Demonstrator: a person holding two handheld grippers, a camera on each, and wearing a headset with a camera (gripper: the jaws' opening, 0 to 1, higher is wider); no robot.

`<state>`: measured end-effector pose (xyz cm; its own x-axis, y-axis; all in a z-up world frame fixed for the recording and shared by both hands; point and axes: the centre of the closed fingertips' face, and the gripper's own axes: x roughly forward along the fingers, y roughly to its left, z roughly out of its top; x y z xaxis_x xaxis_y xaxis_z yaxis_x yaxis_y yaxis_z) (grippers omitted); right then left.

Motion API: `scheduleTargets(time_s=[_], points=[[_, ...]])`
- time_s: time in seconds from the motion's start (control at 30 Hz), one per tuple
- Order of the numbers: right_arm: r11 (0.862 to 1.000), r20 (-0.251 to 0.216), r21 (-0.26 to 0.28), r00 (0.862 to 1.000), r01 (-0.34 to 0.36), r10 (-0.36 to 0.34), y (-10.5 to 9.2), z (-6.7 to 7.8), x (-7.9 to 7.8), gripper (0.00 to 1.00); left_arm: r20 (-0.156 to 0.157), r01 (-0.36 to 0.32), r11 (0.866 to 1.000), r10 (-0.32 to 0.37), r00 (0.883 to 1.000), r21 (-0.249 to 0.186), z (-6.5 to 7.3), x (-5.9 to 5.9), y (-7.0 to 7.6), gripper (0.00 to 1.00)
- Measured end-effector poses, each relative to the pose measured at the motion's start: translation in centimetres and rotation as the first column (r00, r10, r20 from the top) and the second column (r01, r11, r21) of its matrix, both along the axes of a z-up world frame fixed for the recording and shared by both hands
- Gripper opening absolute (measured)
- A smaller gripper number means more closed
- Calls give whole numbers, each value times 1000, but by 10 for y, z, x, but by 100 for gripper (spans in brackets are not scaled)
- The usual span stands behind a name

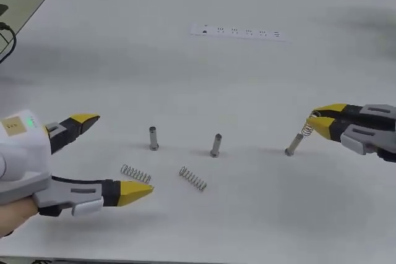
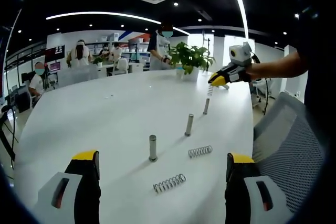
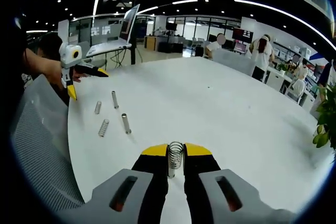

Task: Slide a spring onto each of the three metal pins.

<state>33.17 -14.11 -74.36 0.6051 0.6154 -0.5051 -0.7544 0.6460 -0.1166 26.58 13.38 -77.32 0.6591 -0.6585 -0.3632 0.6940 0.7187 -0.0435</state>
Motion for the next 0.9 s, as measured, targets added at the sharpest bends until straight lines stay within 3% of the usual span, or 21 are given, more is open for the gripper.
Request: scheduleTargets(time_s=[0.57, 0.9], points=[[1000, -21, 6, 1000, -4, 4, 6, -4, 2, 7, -11, -3, 1000, 3, 1000, 0, -3, -1, 3, 98], [1000, -43, -5, 999, -6, 6, 5, -14, 2, 7, -8, -16, 1000, 16, 1000, -14, 0, 0, 6, 98]])
